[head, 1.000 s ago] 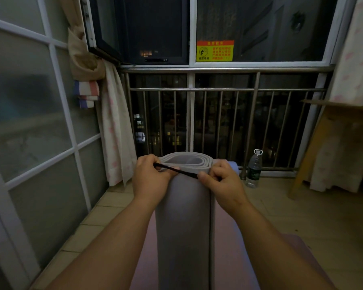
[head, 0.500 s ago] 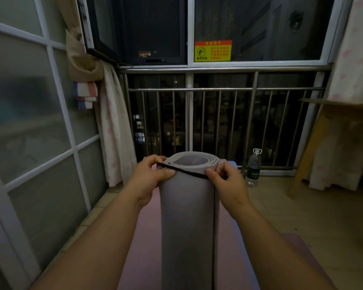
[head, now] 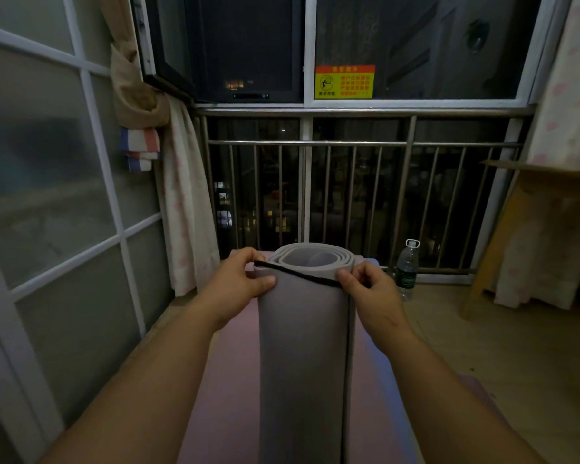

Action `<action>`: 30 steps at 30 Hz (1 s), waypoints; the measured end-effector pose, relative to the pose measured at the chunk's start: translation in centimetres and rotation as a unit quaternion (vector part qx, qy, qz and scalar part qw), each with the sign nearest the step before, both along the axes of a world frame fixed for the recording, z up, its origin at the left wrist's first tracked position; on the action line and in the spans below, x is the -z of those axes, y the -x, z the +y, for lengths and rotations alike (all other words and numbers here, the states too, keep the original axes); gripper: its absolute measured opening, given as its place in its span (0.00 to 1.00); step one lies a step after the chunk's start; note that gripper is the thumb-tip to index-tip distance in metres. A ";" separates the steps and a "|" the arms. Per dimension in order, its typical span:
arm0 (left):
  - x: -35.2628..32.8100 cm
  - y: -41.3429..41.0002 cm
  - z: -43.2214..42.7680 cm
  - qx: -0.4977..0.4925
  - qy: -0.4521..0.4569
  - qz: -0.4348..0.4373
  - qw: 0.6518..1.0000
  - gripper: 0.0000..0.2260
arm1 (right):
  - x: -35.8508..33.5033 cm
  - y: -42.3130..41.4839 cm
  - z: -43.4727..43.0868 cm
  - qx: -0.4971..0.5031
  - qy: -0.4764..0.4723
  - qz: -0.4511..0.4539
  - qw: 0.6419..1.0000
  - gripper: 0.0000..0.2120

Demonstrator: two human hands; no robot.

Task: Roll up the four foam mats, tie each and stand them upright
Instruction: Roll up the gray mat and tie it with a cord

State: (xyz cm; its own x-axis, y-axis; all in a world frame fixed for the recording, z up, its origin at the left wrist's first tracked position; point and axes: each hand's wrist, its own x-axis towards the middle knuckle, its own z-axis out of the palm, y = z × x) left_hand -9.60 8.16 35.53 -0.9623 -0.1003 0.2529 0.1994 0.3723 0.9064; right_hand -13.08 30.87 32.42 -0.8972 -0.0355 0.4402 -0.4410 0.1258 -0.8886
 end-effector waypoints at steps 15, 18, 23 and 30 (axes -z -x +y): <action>0.0 0.3 1.1 -0.076 0.062 0.029 0.995 0.09 | 0.0 -0.1 0.3 0.000 0.000 -0.007 1.000 0.13; -0.1 0.3 1.1 -0.089 0.065 0.030 0.993 0.10 | -0.1 -0.1 0.2 -0.004 0.006 -0.006 1.000 0.12; 0.0 0.2 1.3 -0.101 0.053 0.042 0.993 0.14 | -0.1 -0.2 0.1 -0.013 0.012 -0.004 1.000 0.13; 3.1 0.8 1.4 -0.178 -0.033 0.070 0.981 0.15 | 0.0 -0.1 -0.5 -0.014 -0.007 0.017 1.000 0.13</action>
